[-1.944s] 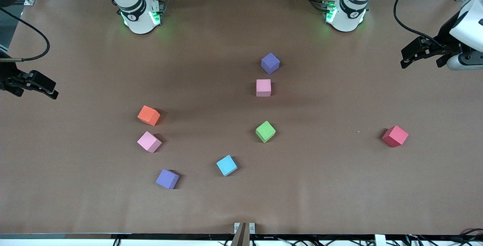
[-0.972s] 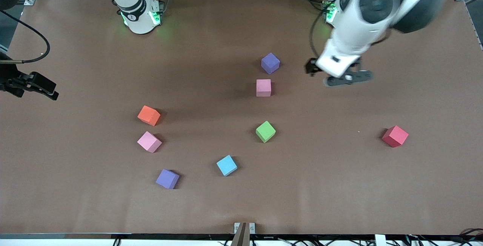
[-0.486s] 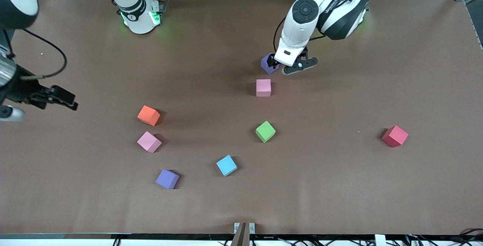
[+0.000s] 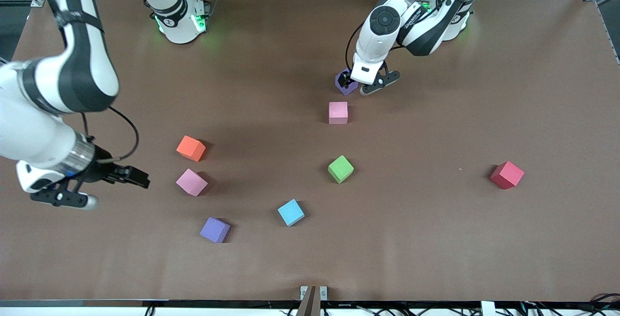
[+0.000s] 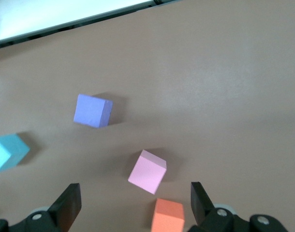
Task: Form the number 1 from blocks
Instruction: 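Grasp the purple cube with the left gripper while the right gripper reaches another purple cube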
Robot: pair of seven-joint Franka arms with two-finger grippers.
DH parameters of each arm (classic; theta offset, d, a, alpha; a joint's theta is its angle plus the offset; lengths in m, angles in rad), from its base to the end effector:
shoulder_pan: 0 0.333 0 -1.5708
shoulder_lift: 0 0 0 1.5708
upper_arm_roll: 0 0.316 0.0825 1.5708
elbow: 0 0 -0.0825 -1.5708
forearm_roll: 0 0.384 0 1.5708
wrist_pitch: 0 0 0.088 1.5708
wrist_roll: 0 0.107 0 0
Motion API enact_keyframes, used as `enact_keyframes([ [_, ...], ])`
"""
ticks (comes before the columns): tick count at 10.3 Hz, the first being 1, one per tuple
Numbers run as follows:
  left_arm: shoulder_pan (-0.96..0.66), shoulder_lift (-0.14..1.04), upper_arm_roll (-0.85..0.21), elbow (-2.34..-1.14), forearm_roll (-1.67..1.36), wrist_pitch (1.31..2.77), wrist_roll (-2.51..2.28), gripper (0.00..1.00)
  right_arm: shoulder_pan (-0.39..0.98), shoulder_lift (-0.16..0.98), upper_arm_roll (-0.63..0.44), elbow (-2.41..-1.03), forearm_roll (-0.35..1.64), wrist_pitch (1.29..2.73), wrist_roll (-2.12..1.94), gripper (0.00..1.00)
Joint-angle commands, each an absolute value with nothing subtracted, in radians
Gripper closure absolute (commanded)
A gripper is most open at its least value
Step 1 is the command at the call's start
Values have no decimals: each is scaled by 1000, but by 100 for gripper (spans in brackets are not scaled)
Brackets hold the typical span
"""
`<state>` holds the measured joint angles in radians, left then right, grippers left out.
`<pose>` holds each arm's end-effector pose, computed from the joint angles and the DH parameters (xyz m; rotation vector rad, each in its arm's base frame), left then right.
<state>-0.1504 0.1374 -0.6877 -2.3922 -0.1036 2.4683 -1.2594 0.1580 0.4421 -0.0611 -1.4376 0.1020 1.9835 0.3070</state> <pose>0.3300 -0.3711 0.2712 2.9888 0.7739 -0.2275 0.6946 0.0811 0.4485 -3.0276 0.3634 -0.1352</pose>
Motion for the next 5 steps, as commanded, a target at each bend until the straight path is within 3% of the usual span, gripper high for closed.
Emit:
enact_keyframes([
  [1,-186,167,-690,-2414,-127,2523,-1318,0,243,538,-136,-1396,127,2040,456,0],
  [5,-195,198,-690,-2471,-127,2606,-1319,0,369,702,-242,-1305,236,2071,604,0],
])
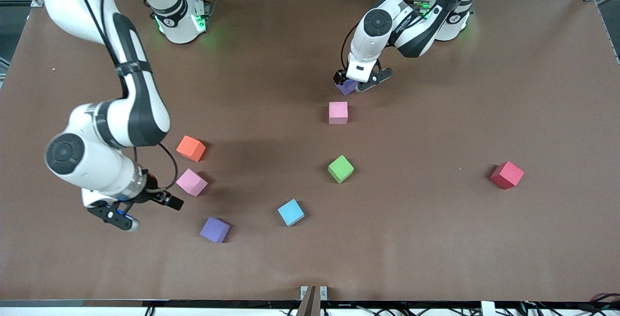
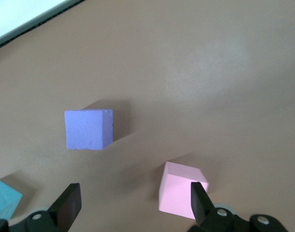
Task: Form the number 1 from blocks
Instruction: 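Grasp the purple cube with the left gripper while the right gripper reaches another purple cube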
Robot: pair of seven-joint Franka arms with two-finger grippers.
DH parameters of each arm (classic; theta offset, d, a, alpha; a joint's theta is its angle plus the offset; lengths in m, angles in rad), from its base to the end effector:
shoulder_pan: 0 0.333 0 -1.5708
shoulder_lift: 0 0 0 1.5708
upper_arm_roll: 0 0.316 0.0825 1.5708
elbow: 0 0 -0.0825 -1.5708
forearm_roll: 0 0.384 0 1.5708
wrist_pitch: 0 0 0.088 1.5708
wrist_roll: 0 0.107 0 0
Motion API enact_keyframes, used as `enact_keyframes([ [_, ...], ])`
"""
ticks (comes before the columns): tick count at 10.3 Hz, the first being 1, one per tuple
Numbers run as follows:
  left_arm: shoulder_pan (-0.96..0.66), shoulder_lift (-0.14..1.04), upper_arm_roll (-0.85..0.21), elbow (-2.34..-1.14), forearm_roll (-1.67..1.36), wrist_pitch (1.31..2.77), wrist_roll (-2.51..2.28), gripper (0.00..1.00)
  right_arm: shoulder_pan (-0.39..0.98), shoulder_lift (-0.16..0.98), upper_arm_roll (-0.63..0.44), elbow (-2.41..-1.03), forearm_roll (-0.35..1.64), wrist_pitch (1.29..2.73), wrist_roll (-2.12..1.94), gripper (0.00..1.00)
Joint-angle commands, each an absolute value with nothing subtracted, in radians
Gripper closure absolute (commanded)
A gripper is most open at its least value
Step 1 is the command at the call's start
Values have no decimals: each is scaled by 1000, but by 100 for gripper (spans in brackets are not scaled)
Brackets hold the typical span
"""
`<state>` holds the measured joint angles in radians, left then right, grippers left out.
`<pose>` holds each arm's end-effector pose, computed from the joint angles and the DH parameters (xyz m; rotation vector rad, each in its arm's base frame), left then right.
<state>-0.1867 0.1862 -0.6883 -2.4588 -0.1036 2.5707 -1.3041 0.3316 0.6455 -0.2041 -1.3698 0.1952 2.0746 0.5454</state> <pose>0.3029 -0.3715 0.2371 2.9782 0.7986 -0.2627 0.7203 0.1343 0.3504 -2.9846 0.7012 -0.0789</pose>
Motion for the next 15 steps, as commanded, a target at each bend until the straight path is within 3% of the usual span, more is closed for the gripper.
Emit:
enact_keyframes([
  [1,-198,209,-690,-2471,-127,2615,-1319,0,388,725,-244,-1307,236,2103,653,0],
  [4,-212,261,-689,-2470,-126,2667,-1325,0,463,820,-302,-1283,239,2186,764,0],
  [7,-233,287,-684,-2470,-126,2675,-1335,0,474,899,-318,-1177,239,2177,756,0],
  [8,-233,293,-684,-2471,-124,2675,-1335,9,474,917,-318,-1151,239,2187,752,0],
  [10,-233,296,-683,-2471,-120,2675,-1333,44,472,975,-316,-1077,239,2207,750,0],
  [13,-233,272,-683,-2462,-114,2671,-1325,100,460,1003,-305,-1075,247,2266,752,0],
  [15,-270,189,-710,-2442,-106,2645,-1330,100,459,1008,-307,-1077,255,2267,750,0],
])
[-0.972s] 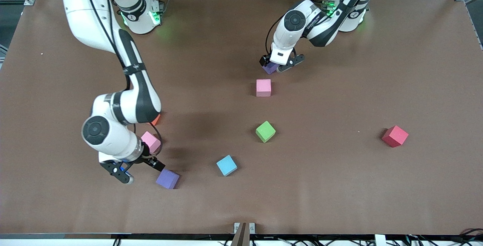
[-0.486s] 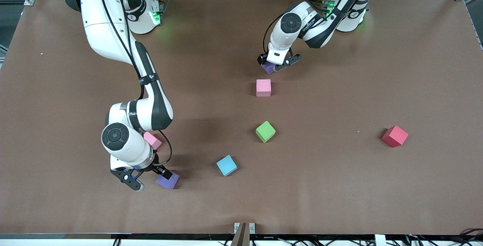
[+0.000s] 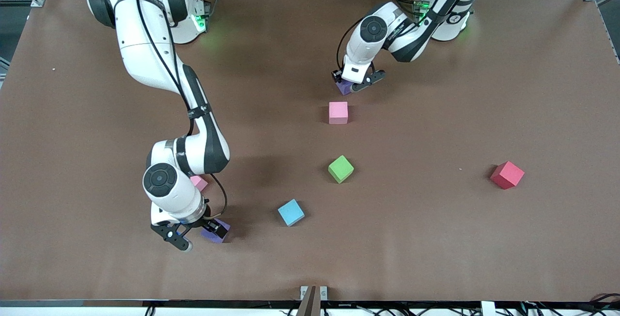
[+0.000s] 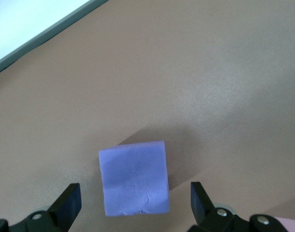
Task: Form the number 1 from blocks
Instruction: 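Grasp the purple cube with the left gripper while the right gripper reaches another purple cube, then place the purple cube with the left gripper while the right gripper grasps purple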
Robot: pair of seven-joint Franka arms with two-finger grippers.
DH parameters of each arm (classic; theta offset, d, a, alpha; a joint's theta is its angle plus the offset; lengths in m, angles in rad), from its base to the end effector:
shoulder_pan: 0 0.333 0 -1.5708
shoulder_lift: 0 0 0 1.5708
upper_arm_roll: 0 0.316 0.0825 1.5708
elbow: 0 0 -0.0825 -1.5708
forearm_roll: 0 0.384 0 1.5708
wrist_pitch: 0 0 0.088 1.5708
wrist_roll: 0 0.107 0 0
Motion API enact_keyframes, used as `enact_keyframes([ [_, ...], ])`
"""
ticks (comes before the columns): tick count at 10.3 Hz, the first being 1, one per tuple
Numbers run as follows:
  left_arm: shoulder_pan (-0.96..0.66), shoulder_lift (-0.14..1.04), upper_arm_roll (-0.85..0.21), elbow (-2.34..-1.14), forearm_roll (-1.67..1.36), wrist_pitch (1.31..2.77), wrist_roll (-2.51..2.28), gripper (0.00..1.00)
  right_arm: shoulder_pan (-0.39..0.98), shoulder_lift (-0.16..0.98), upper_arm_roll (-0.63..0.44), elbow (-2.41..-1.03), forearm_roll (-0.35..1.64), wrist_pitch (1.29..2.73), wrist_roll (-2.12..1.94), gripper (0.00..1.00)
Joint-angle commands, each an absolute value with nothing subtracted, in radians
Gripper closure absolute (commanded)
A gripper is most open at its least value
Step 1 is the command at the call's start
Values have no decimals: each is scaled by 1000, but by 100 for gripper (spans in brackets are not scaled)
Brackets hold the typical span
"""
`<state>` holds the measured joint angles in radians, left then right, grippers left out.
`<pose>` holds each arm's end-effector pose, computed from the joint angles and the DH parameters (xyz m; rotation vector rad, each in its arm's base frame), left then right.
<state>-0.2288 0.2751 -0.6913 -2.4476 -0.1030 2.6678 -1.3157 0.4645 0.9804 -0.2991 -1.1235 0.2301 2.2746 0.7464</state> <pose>0.2884 -0.3925 0.2164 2.9331 0.7593 -0.3023 0.7593 0.2130 0.2444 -2.9532 0.8479 -0.3185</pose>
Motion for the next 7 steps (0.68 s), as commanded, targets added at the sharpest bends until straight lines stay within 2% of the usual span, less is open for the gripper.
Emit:
enact_keyframes([
  [1,-284,177,-750,-2427,-94,2631,-1330,100,459,1012,-307,-1077,255,2270,750,0],
  [4,-357,183,-820,-2418,0,2628,-1330,100,459,1029,-307,-1075,255,2298,750,0],
  [7,-445,221,-834,-2401,15,2628,-1325,100,462,1048,-310,-1075,253,2312,750,0],
])
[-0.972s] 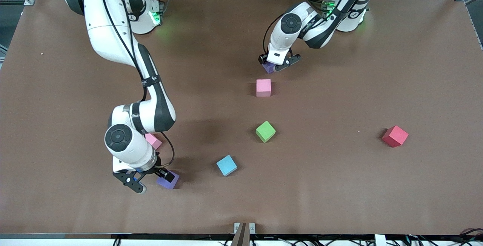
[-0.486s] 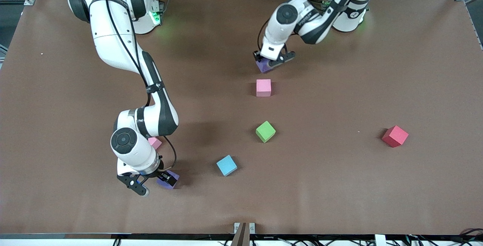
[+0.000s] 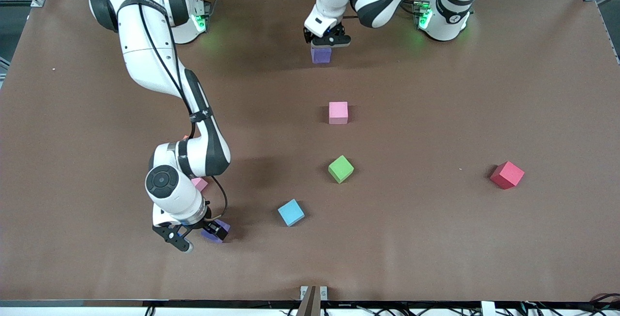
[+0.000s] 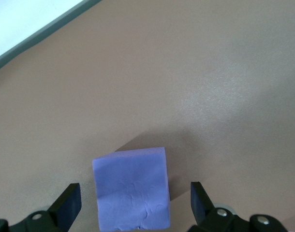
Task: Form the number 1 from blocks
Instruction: 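Place the purple cube with the left gripper while the right gripper grasps purple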
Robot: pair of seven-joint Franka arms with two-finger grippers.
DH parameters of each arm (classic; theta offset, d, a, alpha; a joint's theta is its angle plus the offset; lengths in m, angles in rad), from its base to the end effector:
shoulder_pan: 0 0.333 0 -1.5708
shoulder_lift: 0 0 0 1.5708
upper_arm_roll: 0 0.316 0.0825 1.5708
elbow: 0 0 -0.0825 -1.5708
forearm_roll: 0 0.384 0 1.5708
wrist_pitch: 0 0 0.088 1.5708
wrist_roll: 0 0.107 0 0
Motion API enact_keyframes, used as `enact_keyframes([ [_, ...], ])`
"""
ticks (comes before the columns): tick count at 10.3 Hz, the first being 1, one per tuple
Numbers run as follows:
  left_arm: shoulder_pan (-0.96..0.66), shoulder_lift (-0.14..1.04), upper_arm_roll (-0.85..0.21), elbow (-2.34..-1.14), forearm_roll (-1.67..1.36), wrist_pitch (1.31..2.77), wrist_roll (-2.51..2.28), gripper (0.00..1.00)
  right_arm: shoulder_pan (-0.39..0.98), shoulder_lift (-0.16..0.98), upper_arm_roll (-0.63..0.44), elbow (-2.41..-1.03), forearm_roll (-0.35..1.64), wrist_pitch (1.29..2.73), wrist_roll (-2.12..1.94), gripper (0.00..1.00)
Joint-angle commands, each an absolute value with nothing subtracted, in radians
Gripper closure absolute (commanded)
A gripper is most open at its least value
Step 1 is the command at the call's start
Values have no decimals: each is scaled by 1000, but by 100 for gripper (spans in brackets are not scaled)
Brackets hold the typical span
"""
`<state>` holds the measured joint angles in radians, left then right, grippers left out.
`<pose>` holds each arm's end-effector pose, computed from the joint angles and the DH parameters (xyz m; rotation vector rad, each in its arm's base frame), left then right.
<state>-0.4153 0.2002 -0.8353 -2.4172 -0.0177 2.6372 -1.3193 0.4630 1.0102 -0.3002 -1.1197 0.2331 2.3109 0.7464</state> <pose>0.1537 -0.4791 0.2631 3.0069 0.1507 -0.1910 0.7608 0.2115 0.2271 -2.9513 0.8482 -0.3388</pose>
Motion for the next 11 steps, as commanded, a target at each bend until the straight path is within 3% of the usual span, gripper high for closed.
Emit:
enact_keyframes([
  [1,-475,236,-834,-2395,23,2628,-1324,100,469,1060,-314,-1075,252,2313,749,0],
  [3,-512,261,-833,-2381,48,2626,-1324,100,472,1075,-316,-1075,252,2324,747,0],
  [4,-526,282,-833,-2367,48,2625,-1324,100,472,1081,-316,-1075,252,2327,747,10],
  [6,-546,325,-818,-2352,48,2623,-1324,100,472,1081,-316,-1075,253,2327,746,44],
  [7,-564,345,-790,-2338,48,2620,-1324,96,471,1078,-316,-1075,253,2326,741,50],
  [8,-571,363,-766,-2320,48,2619,-1324,83,460,1068,-314,-1078,255,2324,738,50],
  [9,-571,382,-750,-2303,48,2612,-1324,77,459,1039,-314,-1087,255,2316,729,49],
  [10,-583,400,-729,-2281,48,2594,-1325,56,465,996,-314,-1106,252,2313,692,49],
  [11,-595,406,-723,-2270,49,2585,-1325,1,469,927,-313,-1182,249,2313,649,48],
])
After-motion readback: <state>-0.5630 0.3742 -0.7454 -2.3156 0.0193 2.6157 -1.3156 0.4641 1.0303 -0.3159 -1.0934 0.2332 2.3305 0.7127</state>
